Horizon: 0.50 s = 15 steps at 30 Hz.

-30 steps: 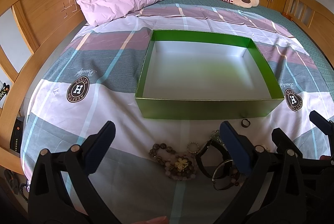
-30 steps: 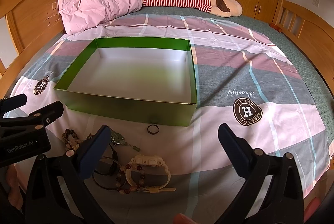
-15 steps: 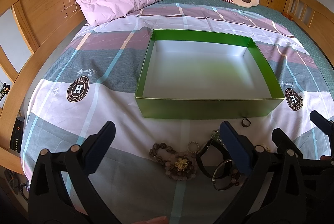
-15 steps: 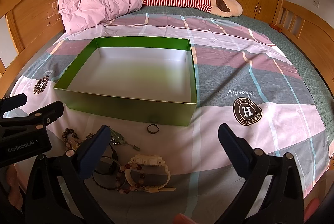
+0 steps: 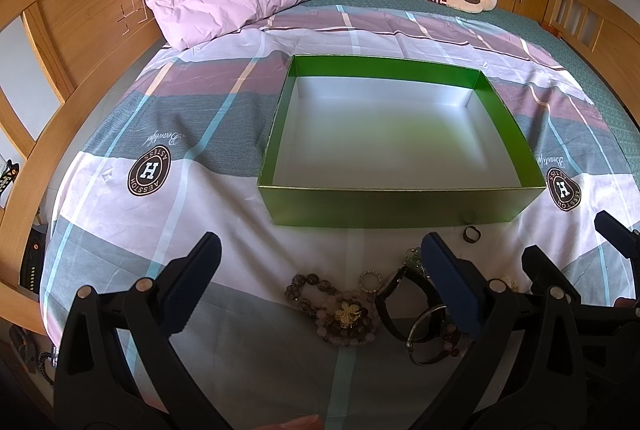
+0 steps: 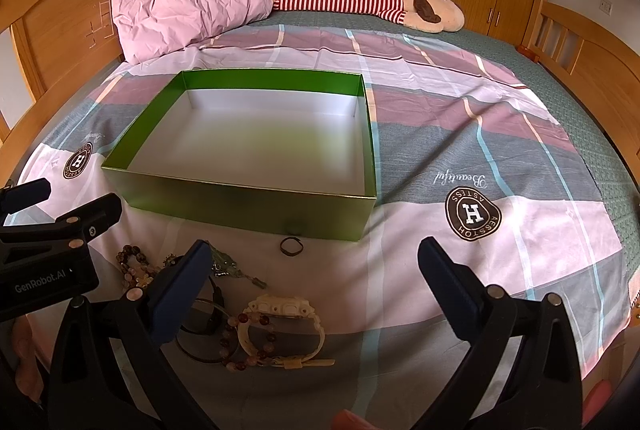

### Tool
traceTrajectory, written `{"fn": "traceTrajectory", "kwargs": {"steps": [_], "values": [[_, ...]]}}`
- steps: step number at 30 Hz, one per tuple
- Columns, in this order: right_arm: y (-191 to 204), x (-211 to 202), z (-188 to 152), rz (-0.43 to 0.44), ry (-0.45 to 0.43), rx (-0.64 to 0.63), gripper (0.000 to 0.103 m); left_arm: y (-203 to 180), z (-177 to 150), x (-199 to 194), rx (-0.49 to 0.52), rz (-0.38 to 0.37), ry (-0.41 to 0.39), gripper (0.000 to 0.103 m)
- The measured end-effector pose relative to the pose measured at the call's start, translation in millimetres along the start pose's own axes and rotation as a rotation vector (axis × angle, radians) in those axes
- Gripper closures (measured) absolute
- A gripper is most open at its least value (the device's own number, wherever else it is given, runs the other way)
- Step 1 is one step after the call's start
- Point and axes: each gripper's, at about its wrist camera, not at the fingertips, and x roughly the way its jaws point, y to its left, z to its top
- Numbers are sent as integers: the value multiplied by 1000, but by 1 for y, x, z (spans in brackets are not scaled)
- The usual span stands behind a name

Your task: Organize jewelry

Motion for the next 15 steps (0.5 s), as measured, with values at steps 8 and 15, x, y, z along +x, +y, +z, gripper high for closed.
{"fn": "traceTrajectory", "kwargs": {"steps": [8, 15], "values": [[1, 0, 0, 0, 1, -1, 1, 0, 0, 0, 1, 1, 1, 2], [-23, 9, 11, -119, 16, -28, 1, 15, -1, 16, -15, 17, 60, 2]]}}
